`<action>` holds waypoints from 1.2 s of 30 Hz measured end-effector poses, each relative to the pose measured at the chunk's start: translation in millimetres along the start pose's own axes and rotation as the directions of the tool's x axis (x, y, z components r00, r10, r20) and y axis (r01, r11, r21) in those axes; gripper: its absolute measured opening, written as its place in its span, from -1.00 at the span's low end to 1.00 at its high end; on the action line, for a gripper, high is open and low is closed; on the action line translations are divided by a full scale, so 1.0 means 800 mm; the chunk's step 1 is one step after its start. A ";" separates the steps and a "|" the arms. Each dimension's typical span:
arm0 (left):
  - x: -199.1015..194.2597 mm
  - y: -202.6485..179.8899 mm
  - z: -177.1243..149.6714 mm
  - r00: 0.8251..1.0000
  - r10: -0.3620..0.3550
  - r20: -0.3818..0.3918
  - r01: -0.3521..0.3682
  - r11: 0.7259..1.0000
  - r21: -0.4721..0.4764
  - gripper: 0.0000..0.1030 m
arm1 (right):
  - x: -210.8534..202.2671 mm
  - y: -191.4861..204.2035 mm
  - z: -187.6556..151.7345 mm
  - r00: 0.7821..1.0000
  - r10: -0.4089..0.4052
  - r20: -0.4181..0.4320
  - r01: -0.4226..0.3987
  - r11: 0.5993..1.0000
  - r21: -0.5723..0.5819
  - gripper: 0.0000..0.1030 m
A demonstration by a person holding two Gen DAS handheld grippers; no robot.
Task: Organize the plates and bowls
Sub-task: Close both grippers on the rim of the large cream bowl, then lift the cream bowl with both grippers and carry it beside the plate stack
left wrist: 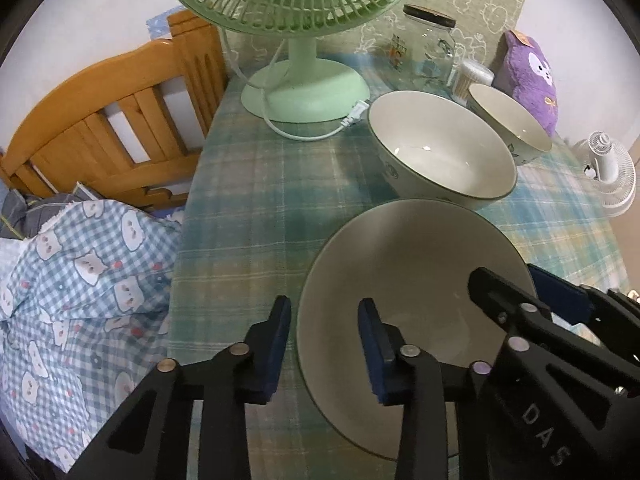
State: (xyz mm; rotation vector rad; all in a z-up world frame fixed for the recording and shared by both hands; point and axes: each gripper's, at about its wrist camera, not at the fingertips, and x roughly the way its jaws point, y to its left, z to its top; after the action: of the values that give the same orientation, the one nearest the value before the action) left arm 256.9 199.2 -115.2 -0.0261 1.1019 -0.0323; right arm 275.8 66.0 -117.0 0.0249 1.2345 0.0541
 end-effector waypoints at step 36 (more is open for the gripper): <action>-0.065 -0.134 -0.048 1.000 0.027 -0.004 -0.027 0.999 -0.024 -0.45 | -0.079 -0.123 -0.060 1.000 0.019 0.015 -0.019 1.000 0.010 -0.31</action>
State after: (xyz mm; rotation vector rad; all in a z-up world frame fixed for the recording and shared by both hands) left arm 197.9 93.7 -82.4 -0.0324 1.1063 0.0050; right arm 212.5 -36.4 -77.9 0.0460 1.2195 0.0639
